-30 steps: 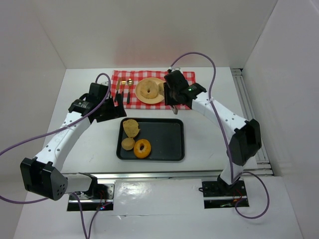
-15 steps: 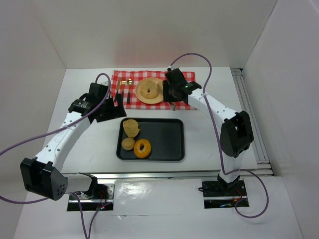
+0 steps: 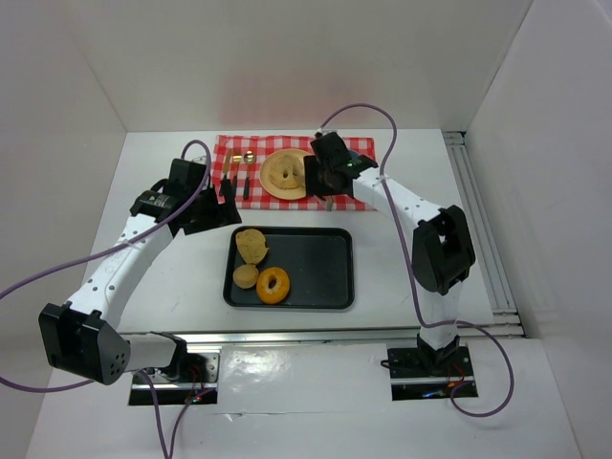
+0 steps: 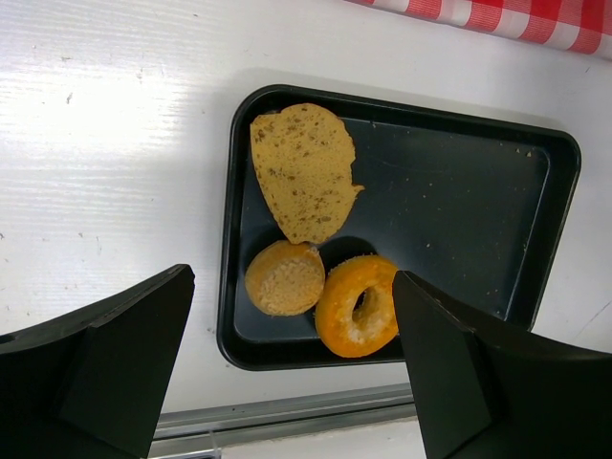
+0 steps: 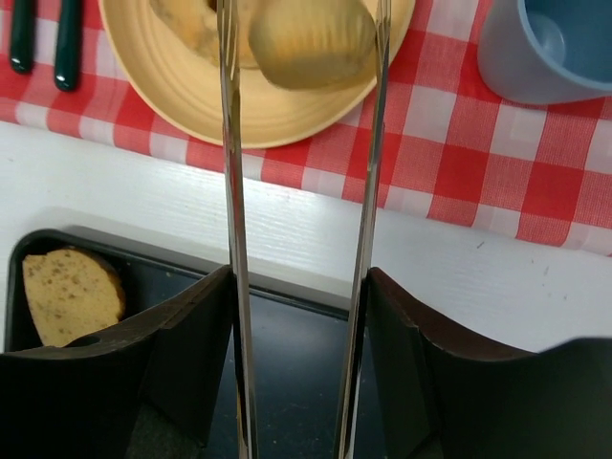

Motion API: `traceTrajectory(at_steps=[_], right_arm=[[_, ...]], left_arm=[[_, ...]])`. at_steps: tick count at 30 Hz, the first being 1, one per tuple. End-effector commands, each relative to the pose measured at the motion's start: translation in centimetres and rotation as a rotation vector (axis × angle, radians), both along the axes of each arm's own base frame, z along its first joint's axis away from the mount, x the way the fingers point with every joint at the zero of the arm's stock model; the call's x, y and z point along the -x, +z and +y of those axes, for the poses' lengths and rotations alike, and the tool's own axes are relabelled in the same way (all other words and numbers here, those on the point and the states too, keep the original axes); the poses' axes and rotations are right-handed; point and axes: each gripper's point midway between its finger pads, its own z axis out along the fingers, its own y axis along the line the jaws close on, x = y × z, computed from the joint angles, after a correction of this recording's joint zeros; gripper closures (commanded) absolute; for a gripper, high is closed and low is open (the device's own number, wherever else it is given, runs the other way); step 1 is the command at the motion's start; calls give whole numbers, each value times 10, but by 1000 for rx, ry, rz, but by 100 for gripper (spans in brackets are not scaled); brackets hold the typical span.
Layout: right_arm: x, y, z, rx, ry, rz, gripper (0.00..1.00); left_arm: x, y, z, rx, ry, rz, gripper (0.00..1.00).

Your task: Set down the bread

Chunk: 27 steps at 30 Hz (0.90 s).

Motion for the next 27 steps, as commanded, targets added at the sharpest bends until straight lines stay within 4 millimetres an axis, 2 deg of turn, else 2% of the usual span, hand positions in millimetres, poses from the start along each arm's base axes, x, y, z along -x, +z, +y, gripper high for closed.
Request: traceTrajectory(at_steps=[1, 11, 12, 14, 17, 20, 21, 22, 24, 25, 27], right_arm=[[-13, 55, 6, -76, -4, -120, 37], [-8, 87, 6, -100, -2, -169, 34], [-6, 100, 3, -108, -11, -194, 34], [-6, 112, 1, -120, -18, -224, 34], [0, 134, -14, -113, -62, -277, 34], [17, 148, -50, -51, -151, -329, 34], [20, 148, -67, -33, -191, -338, 34], [32, 147, -90, -8, -240, -354, 34], [41, 141, -118, 14, -299, -365, 34], [53, 129, -145, 32, -352, -350, 34], [62, 120, -168, 46, -412, -347, 34]], left_arm=[[-3, 8, 0, 13, -3, -33, 2], [0, 7, -1, 18, -9, -23, 3], [0, 7, -1, 18, -9, -23, 3], [0, 7, -1, 18, -9, -23, 3], [0, 7, -1, 18, -9, -23, 3], [-2, 18, -2, 16, -16, -40, 3], [-2, 21, -1, 11, -23, -45, 3], [-2, 21, -1, 11, -23, -45, 3], [-2, 25, 1, -1, -24, -50, 2], [-2, 25, 1, -1, -24, -50, 2], [-1, 25, -1, 7, -31, -48, 2]])
